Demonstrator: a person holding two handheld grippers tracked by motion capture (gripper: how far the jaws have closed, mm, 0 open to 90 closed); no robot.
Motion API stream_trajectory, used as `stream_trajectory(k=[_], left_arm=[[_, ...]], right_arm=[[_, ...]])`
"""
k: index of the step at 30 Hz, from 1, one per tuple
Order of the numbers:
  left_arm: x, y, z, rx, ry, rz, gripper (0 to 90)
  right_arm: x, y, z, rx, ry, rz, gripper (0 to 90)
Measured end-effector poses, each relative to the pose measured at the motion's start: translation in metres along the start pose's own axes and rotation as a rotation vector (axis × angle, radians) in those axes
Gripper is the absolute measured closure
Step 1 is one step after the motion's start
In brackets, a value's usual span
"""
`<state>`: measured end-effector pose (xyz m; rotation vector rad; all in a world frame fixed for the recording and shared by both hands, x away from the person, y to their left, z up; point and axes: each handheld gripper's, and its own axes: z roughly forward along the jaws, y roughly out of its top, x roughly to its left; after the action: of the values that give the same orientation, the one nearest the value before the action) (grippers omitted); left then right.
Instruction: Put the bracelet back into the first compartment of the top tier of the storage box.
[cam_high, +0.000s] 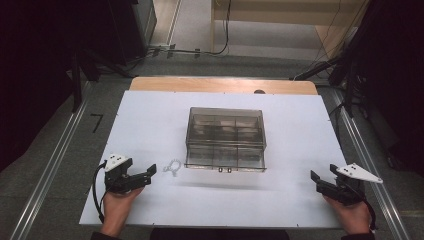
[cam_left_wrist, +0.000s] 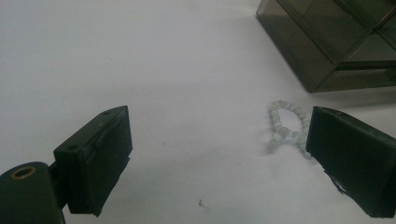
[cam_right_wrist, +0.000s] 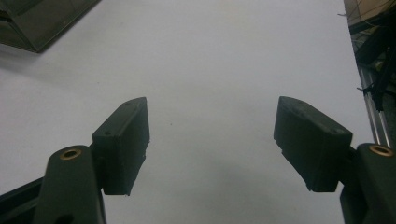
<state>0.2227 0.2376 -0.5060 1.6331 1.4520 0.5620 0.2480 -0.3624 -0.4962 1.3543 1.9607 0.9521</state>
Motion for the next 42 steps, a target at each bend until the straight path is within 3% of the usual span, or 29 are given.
stream_trajectory(k=[19,42], left_arm=[[-0.009,-0.001,0.009,0.051,-0.031,0.047,7.5],[-0.017,-0.001,0.017,0.075,-0.051,0.078,11.2]], right_arm=[[-0.001,0.000,0.001,0.003,-0.002,0.009,25.6],[0.000,0.000,0.003,0.011,0.000,0.006,25.6]])
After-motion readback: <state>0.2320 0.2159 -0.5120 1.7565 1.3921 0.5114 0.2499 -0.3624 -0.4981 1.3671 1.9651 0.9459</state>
